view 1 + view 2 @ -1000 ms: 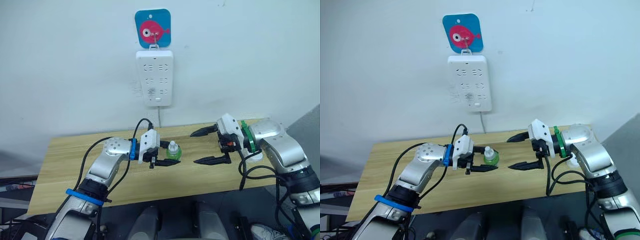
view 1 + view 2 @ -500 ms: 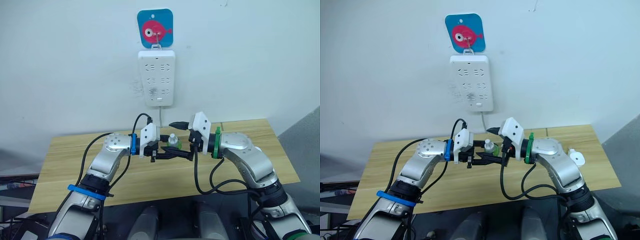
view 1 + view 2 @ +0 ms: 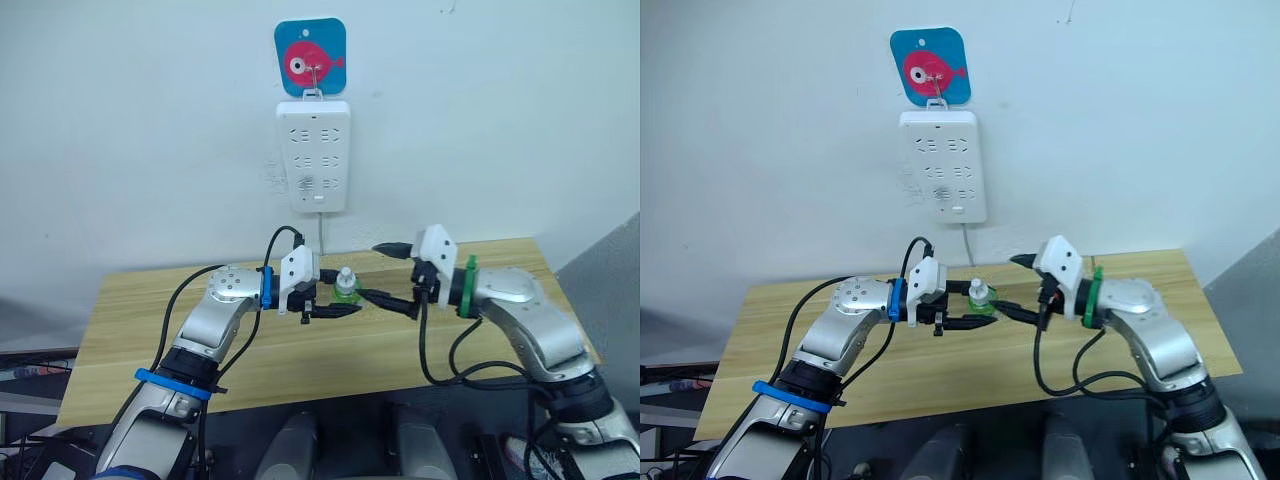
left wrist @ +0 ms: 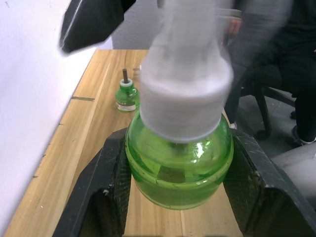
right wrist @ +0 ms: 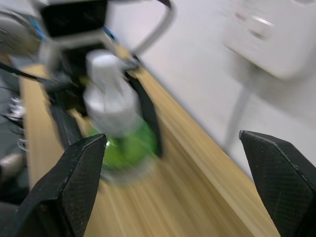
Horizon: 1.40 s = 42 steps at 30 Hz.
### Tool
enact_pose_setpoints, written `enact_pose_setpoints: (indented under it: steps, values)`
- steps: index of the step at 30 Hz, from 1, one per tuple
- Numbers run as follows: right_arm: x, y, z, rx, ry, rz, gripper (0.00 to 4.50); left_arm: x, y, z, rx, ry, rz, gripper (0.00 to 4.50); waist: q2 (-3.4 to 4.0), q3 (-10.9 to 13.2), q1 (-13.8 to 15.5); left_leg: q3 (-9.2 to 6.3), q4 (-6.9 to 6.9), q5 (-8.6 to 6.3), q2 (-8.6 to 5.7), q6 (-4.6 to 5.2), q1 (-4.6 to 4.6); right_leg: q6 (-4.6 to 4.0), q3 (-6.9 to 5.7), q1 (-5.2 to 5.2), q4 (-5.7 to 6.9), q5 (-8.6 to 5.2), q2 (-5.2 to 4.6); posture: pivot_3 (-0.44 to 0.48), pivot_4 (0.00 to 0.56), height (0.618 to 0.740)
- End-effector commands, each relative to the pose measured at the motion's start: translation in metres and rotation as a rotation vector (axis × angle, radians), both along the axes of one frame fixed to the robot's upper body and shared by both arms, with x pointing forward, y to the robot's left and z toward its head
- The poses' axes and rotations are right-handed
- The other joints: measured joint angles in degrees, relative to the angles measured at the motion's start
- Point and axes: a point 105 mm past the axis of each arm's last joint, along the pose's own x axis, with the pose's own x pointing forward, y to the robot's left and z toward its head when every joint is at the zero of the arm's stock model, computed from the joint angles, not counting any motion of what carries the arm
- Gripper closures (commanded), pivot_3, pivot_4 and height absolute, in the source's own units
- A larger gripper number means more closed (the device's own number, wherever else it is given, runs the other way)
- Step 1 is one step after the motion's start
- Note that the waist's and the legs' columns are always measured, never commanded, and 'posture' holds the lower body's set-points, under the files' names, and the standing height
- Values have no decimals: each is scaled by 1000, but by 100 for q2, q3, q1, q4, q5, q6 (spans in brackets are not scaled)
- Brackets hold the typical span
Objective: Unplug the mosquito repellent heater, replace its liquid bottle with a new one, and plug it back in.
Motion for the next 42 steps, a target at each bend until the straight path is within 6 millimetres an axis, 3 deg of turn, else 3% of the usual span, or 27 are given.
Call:
enact_pose_setpoints:
  steps: [1,6,10,15,19,26,33,36,39,42]
  values:
    - [-14,6,11,33,-15,76,24,3,2,7,-15,-35,7,2280,0,0,-2,0,0,0,1,0,0,0,-1,0,0,0,0,46,166,740]
    - [-21,29,19,86,-19,148,24,3,1,8,-14,-38,-4,2280,0,0,-13,1,-1,0,3,0,0,0,2,-1,0,0,1,39,167,740]
    - [-13,45,20,107,-33,145,24,3,0,9,-13,-39,-11,2280,-1,0,-21,1,1,0,1,0,0,0,2,-1,0,0,0,40,167,740]
    - [-2,50,20,112,-50,108,24,2,-3,9,-16,-38,-19,2280,-1,-1,-11,0,2,0,-3,0,0,0,0,0,-1,0,-1,40,167,740]
    - [-1,40,20,105,-44,97,24,2,-2,9,-17,-36,-17,2280,-1,-1,-19,-1,1,0,-2,0,0,0,0,-2,0,0,-1,41,170,740]
    - [-4,5,24,62,-7,84,24,8,0,12,-21,-45,1,2280,-1,-1,-6,-1,1,0,-2,0,-1,0,-1,1,-1,0,-1,40,180,740]
    - [-24,9,33,121,79,163,24,5,-1,10,-19,-40,-2,2280,-1,-1,-26,1,-3,0,4,0,-1,0,1,-2,-1,0,0,40,180,740]
    - [-24,16,37,167,99,169,608,5,-1,10,-21,-40,-4,2280,-1,-1,-18,1,-1,0,2,0,0,0,1,0,-1,0,0,40,181,740]
    - [-25,25,38,177,98,180,1652,5,-1,11,-20,-42,-7,2280,-1,-1,-18,1,0,0,1,0,0,0,1,0,-1,0,-1,40,181,740]
    - [-25,36,38,194,96,190,1652,4,-1,11,-17,-42,-10,2280,-1,-1,-18,0,0,0,1,0,0,0,1,0,-1,0,-1,47,177,740]
